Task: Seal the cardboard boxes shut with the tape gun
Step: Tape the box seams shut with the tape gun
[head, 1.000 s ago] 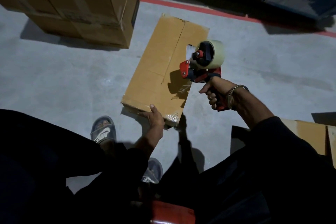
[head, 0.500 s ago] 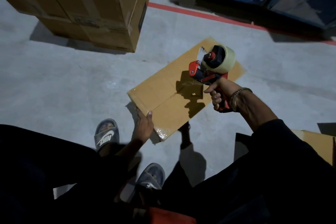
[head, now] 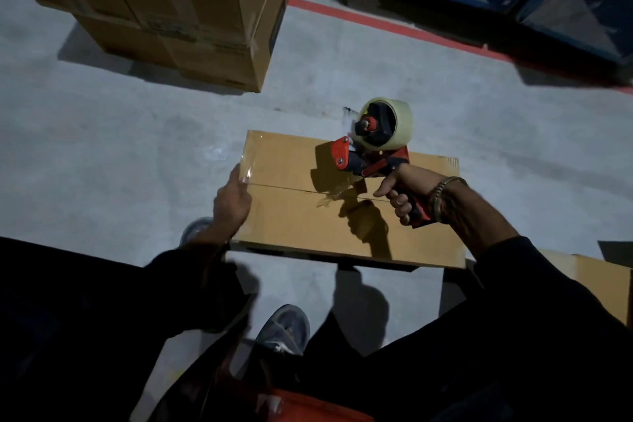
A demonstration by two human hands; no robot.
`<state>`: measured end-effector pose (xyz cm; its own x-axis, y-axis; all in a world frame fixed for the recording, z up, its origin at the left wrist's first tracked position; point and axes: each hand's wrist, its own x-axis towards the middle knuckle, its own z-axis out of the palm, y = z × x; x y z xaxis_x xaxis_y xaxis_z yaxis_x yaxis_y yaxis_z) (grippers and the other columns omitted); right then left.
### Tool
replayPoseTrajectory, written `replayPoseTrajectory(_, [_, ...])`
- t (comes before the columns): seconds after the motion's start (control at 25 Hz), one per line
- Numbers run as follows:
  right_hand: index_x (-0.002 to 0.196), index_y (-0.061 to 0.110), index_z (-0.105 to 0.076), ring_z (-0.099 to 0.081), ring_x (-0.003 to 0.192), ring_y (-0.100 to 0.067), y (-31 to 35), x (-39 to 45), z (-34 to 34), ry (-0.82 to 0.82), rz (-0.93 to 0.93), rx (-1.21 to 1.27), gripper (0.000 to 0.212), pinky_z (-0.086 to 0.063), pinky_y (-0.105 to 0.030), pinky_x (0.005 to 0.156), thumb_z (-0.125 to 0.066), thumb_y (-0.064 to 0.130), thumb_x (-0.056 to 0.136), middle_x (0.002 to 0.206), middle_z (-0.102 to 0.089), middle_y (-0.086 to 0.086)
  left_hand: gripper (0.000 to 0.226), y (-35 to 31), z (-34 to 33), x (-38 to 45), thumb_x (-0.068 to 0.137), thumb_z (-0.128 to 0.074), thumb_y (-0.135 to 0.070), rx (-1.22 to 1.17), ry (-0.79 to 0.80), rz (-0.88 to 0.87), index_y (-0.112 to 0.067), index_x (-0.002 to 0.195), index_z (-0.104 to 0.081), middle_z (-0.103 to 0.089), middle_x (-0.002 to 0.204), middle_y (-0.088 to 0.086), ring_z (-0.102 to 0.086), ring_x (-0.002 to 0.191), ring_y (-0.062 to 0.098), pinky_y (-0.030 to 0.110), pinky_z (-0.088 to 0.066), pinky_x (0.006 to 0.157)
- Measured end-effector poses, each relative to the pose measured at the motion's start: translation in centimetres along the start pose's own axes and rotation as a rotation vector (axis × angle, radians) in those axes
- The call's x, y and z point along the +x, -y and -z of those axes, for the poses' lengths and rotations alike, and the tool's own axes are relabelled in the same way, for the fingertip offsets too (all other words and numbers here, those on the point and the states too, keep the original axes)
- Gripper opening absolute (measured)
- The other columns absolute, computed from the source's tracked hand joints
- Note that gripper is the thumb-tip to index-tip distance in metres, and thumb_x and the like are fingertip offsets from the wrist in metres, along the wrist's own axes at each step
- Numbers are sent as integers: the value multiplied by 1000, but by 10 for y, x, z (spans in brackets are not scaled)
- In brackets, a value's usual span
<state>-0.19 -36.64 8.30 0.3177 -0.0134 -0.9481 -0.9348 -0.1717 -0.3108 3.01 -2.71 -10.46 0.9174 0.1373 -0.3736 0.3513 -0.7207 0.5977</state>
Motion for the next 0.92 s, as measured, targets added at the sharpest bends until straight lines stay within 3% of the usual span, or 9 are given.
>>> replayPoseTrajectory(0.12, [53, 22, -33, -20, 45, -15, 3, 7, -1, 9, -16, -16, 43, -22, -27, 48, -60, 13, 85, 50, -26, 2, 45, 10, 24, 37, 111, -41, -34, 29, 24, -136, -35, 155, -46, -68, 133, 18, -61, 120, 46, 48, -46, 100])
replayPoseTrajectory(0.32, [51, 20, -34, -18, 42, -15, 15, 18, -10, 52, 5, 23, 45, -21, -26, 48, -59, 12, 86, 48, -25, 2, 53, 22, 50, 71, 101, -38, -47, 109, 92, -324, -42, 153, -47, -73, 125, 11, -66, 117, 40, 42, -48, 92])
replayPoseTrajectory(0.56, [50, 21, -33, -17, 41, -14, 53, 20, -55, 98, 72, 40, 46, -22, -22, 46, -55, 11, 89, 48, -25, 2, 43, 6, 56, 85, 106, -42, -41, 11, 31, -341, -46, 148, -50, -74, 127, 5, -66, 116, 37, 50, -52, 99])
replayPoseTrajectory(0.76, [54, 21, -34, -20, 40, -13, 60, 31, -88, 133, 115, 128, 41, -22, -22, 47, -54, 10, 88, 49, -26, 2, 39, -34, 71, 122, 109, -50, -32, 59, 104, -276, -30, 147, -59, -70, 134, 7, -64, 123, 34, 48, -51, 100])
replayPoseTrajectory(0.84, [53, 21, -35, -20, 42, -13, 64, 36, -95, 119, 103, 113, 41, -21, -24, 49, -54, 10, 88, 50, -26, 2, 36, -38, 73, 120, 105, -60, -28, 134, 18, -201, -26, 140, -66, -72, 131, 5, -68, 117, 31, 44, -54, 94])
replayPoseTrajectory(0.92, [49, 22, -35, -19, 42, -14, 74, 39, -100, 98, 82, 64, 43, -21, -24, 49, -54, 11, 87, 50, -25, 3, 29, -36, 69, 110, 100, -67, -27, 131, -191, -150, -21, 127, -73, -75, 121, 3, -71, 108, 25, 36, -54, 85])
